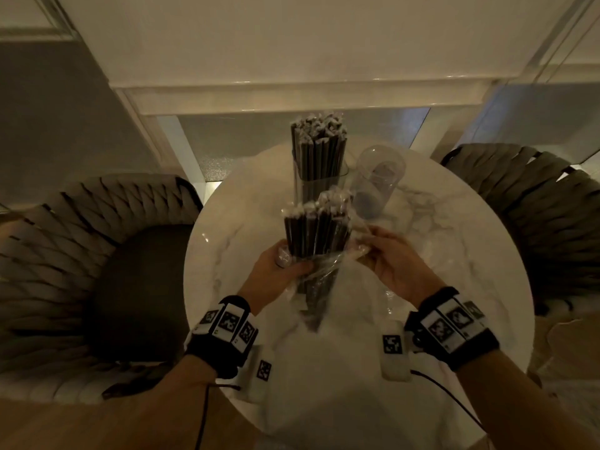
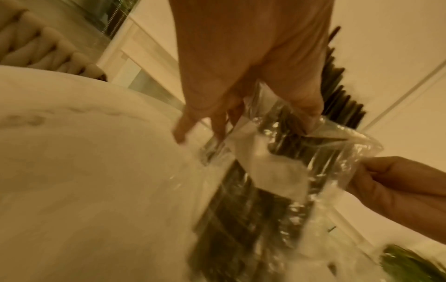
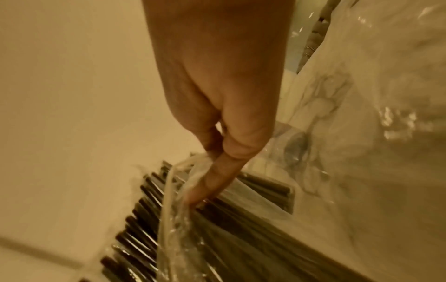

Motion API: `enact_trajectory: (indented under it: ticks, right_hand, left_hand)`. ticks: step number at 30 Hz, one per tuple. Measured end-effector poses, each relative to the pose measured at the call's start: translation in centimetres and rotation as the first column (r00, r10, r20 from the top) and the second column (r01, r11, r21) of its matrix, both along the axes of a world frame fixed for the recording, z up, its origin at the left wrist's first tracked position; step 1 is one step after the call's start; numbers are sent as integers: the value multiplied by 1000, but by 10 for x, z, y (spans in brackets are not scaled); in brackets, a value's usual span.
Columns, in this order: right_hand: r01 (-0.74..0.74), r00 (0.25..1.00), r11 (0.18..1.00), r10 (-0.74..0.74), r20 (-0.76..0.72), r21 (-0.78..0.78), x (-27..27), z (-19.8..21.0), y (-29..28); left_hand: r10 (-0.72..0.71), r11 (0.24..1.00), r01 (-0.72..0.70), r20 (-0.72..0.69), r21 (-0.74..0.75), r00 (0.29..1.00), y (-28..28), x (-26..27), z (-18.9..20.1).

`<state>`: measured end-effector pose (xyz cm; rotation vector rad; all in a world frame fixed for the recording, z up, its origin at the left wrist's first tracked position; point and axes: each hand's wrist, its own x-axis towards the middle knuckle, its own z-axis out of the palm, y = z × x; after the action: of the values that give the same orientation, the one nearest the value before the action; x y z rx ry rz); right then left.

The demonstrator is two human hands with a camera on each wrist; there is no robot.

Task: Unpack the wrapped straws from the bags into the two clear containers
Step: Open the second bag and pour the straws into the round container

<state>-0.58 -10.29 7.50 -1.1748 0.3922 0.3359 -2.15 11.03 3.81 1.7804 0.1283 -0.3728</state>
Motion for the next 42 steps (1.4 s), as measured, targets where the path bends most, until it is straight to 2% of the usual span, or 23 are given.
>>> enact_trajectory:
  ticks: [2,4,7,9,11,12,13,14,15,16,17,18,19,21,22,24,26,28,29,32,34,38,42]
  right_hand:
    - [3,997,1000,-3,81,6,-3,14,-24]
    - [-91,984,991,104,142,-99,-10,29,-45]
    - [-211,949,961,245,197,-176,-15,39,-63]
    - [-132,954,981,166,248,-145,-11,50,-71]
    - [-15,959,994,44,278,-106,0,62,-82]
    - [35,956,995,-8,292,-88,9,69,-92]
    - [77,955,993,-49,294,-85,15,73,-99]
    - [109,954,989,-77,291,-96,25,77,-109]
    - [130,955,983,-88,284,-130,34,81,-118]
    - [127,954,977,-73,290,-173,44,83,-125]
    - [101,952,972,-33,304,-213,53,84,-129]
    - [65,949,966,19,316,-252,63,84,-132]
    - [17,944,962,74,321,-274,68,90,-132]
    - [-141,918,963,214,335,-227,86,102,-136]
    - [-289,881,947,321,348,-142,96,108,-142]
    - [-518,788,855,480,385,-6,118,117,-155]
    - [-451,784,856,516,346,-255,140,121,-165]
    - [-378,768,806,548,331,-456,161,118,-173]
    - [-359,738,755,590,329,-548,170,118,-172]
    - [-278,663,516,714,228,-810,191,112,-161]
    - [-195,651,438,727,218,-878,202,104,-154]
    - [-102,656,444,703,275,-890,209,93,-145]
    - [-87,689,521,647,327,-849,210,90,-142]
  left_hand:
    - [-23,990,29,43,-135,999,-18,1,23]
    - [-39,971,54,70,-232,997,-42,5,47]
    - [-64,968,88,108,-235,992,-82,18,72]
    - [-32,969,59,112,-240,993,-104,29,86]
    - [11,920,2,32,-393,999,-116,39,99]
    - [39,896,-19,35,-444,999,-120,46,105]
    - [73,894,-16,109,-447,991,-119,50,106]
    - [92,943,-1,256,-333,962,-119,56,110]
    - [25,994,23,441,-103,897,-120,62,110]
    - [-158,980,55,578,192,801,-124,67,109]
    - [-350,890,50,607,454,713,-129,71,107]
    - [-485,785,36,577,619,657,-136,77,107]
    - [-529,739,39,543,673,652,-142,84,107]
    - [-491,786,73,548,614,677,-151,106,110]
    - [-457,831,78,594,551,662,-152,118,111]
    - [-333,913,62,648,403,686,-152,140,118]
    - [-196,953,11,586,304,786,-149,159,127]
    - [-157,958,6,505,288,849,-146,177,129]
    - [-169,961,33,489,275,856,-145,184,130]
    - [-190,961,65,471,270,861,-141,200,125]
    - [-192,961,72,461,266,867,-140,204,122]
    - [-190,957,76,408,279,893,-139,206,121]
    - [-165,950,48,366,309,916,-136,207,124]
